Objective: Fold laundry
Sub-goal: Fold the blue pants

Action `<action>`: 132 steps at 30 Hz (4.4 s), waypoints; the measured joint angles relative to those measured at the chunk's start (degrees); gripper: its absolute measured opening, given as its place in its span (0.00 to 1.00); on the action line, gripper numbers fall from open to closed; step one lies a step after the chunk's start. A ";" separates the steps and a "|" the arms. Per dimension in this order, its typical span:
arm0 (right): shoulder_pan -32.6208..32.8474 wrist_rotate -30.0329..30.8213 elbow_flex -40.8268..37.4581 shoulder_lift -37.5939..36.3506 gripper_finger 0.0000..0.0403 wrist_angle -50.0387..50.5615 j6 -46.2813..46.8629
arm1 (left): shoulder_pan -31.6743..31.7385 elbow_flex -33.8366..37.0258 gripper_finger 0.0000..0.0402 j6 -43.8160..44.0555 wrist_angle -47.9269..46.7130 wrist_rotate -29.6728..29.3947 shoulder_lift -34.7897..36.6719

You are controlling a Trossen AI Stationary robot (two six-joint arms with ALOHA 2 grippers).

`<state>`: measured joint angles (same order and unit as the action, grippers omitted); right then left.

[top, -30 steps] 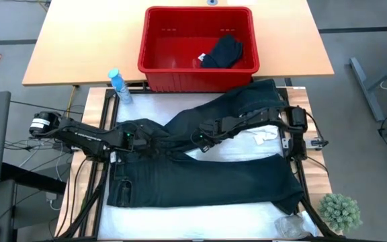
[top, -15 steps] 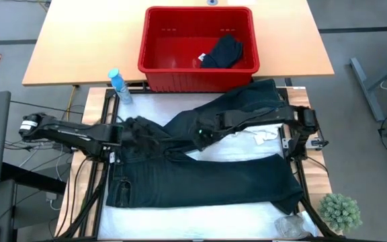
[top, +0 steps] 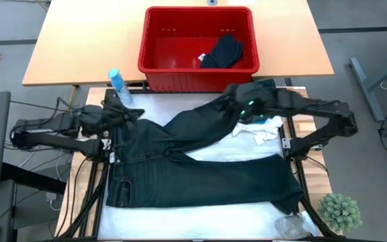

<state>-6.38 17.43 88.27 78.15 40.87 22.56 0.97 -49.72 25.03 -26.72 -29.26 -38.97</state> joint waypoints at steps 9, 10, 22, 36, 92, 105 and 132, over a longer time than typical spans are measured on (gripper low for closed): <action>-14.52 -13.97 0.00 4.50 0.35 -10.18 -3.60 | 9.02 5.15 0.00 3.70 -9.96 5.30 4.26; -15.81 -16.14 0.00 6.16 0.35 -11.06 -3.66 | 9.41 5.89 0.00 3.70 -9.85 5.88 4.23; -19.89 -31.70 -0.04 30.01 0.31 -28.44 -0.06 | 9.77 14.14 0.00 5.65 -9.00 11.77 4.12; -16.70 -39.50 0.27 44.13 0.21 -31.63 -4.29 | 9.58 24.43 0.00 21.55 -4.59 16.81 4.09; -10.46 -16.49 12.59 47.91 0.04 -2.98 -10.71 | -12.81 33.12 0.00 33.95 14.47 15.05 -8.33; -16.90 -5.83 12.70 47.68 0.04 11.88 -0.94 | -16.50 33.10 0.00 38.25 20.77 14.64 -24.58; -14.55 -30.18 12.88 46.32 0.03 -18.85 -15.59 | -20.56 32.95 0.00 49.67 22.59 9.88 -29.08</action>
<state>-20.93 -12.75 101.14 124.48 22.02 6.97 -19.59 -16.78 74.70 -4.13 -19.38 -68.05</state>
